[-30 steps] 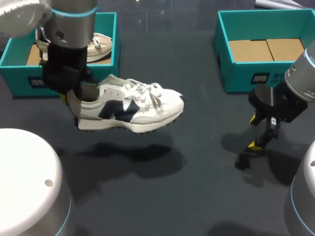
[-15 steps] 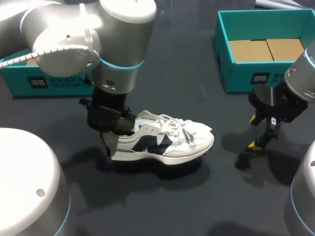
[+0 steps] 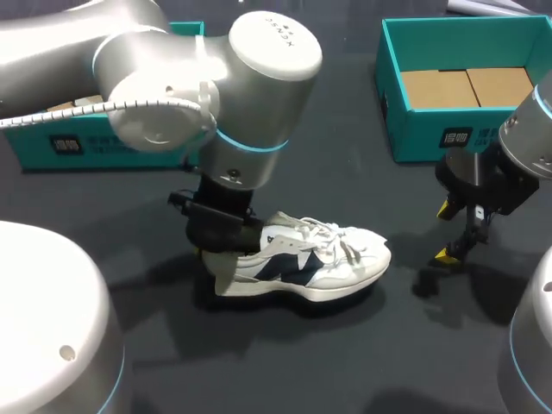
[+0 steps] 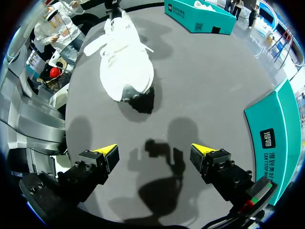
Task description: Take the shoe out of the shoebox, open the shoe tongue, remove and reinsert the insole, then place the shoe into the shoebox
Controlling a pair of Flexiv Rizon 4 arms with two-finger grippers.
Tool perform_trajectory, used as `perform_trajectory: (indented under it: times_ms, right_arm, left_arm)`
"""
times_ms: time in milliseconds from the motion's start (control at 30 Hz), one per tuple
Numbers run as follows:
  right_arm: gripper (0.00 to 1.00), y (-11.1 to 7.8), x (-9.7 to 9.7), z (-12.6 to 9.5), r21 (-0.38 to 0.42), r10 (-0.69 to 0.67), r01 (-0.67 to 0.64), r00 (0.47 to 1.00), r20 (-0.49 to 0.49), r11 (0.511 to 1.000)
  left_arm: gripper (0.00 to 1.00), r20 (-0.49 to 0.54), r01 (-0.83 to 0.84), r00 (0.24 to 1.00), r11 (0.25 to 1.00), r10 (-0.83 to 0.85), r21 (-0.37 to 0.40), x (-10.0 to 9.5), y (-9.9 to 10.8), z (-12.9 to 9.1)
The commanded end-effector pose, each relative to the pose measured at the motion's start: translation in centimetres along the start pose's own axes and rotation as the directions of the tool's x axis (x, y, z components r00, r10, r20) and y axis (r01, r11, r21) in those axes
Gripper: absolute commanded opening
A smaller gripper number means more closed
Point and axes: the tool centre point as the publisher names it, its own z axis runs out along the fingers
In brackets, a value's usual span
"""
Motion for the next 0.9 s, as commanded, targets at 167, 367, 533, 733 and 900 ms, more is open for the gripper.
perform_trajectory:
  times_ms: [167,367,533,733,900]
  right_arm:
    - [1.0,0.0,0.1,0.0,0.002,0.0,0.0,1.0,0.003,1.0]
    - [1.0,0.0,0.1,0.0,0.002,0.0,0.0,1.0,0.003,1.0]
    - [1.0,0.0,0.1,0.0,0.002,0.0,0.0,1.0,0.003,1.0]
    - [1.0,0.0,0.1,0.0,0.002,0.0,0.0,1.0,0.003,1.0]
    - [1.0,0.0,0.1,0.0,0.002,0.0,0.0,1.0,0.003,1.0]
  left_arm:
    - [0.0,-0.007,0.008,1.0,1.0,-0.008,-0.004,-0.9,1.2,1.5]
    - [0.0,-0.038,0.004,0.999,1.0,-0.005,-0.019,-2.3,2.4,2.6]
    - [0.0,-0.058,-0.011,0.998,0.999,0.008,-0.044,-3.3,3.3,2.6]
    - [0.0,-0.068,-0.007,0.998,0.999,0.004,-0.051,-4.5,4.3,2.1]
    - [0.0,-0.078,-0.022,0.997,0.998,0.018,-0.052,-5.6,4.3,2.0]
